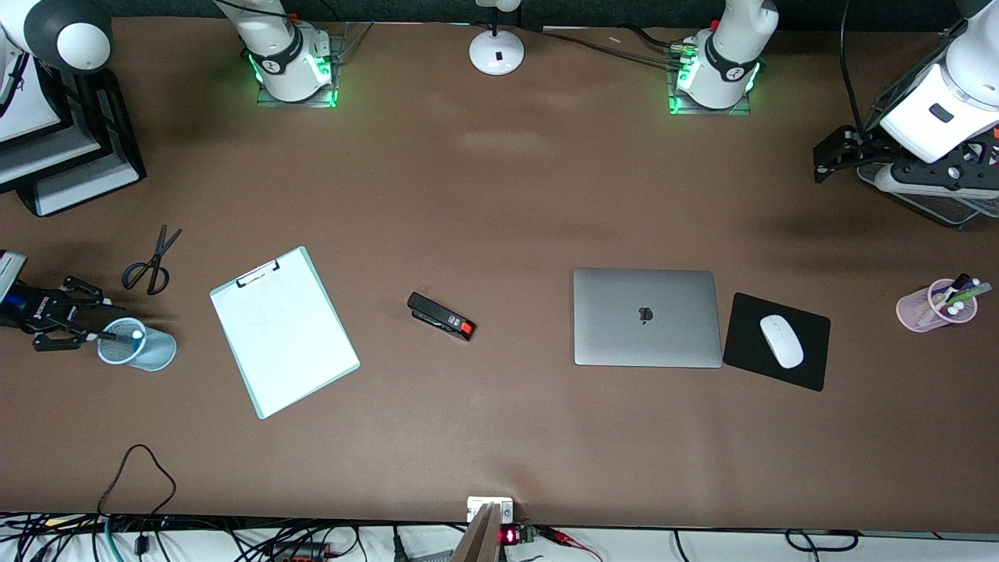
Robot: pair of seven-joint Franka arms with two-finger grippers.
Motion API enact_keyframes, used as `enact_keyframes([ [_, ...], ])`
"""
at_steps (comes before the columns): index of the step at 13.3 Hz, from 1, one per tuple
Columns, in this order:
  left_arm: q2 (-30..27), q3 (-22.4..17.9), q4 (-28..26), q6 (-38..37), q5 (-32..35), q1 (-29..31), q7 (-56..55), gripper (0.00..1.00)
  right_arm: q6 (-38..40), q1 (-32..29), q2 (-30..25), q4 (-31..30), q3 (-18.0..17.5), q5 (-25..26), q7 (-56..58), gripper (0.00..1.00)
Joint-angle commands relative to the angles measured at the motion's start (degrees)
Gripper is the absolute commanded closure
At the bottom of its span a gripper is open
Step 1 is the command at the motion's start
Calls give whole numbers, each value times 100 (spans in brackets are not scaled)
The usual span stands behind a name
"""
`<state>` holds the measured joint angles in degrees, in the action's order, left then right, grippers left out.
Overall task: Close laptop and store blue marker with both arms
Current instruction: 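Lower the marker into the light blue cup and open the right gripper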
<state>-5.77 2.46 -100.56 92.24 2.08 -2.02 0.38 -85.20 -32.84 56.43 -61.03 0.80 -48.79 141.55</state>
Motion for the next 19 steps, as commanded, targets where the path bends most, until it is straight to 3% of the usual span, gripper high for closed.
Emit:
enact_keyframes([
  [1,-73,9,28,-101,91,26,68,0,100,-56,-185,74,-62,-25,-354,0],
  [9,-73,9,28,-144,100,35,68,0,301,93,-1528,-119,-71,905,-1698,0],
  [13,-82,18,28,-171,100,35,68,0,329,418,-2433,-540,-71,1477,-3015,0],
  [19,-82,18,37,-197,100,35,50,0,285,1243,-3190,-716,-71,2505,-5650,0],
])
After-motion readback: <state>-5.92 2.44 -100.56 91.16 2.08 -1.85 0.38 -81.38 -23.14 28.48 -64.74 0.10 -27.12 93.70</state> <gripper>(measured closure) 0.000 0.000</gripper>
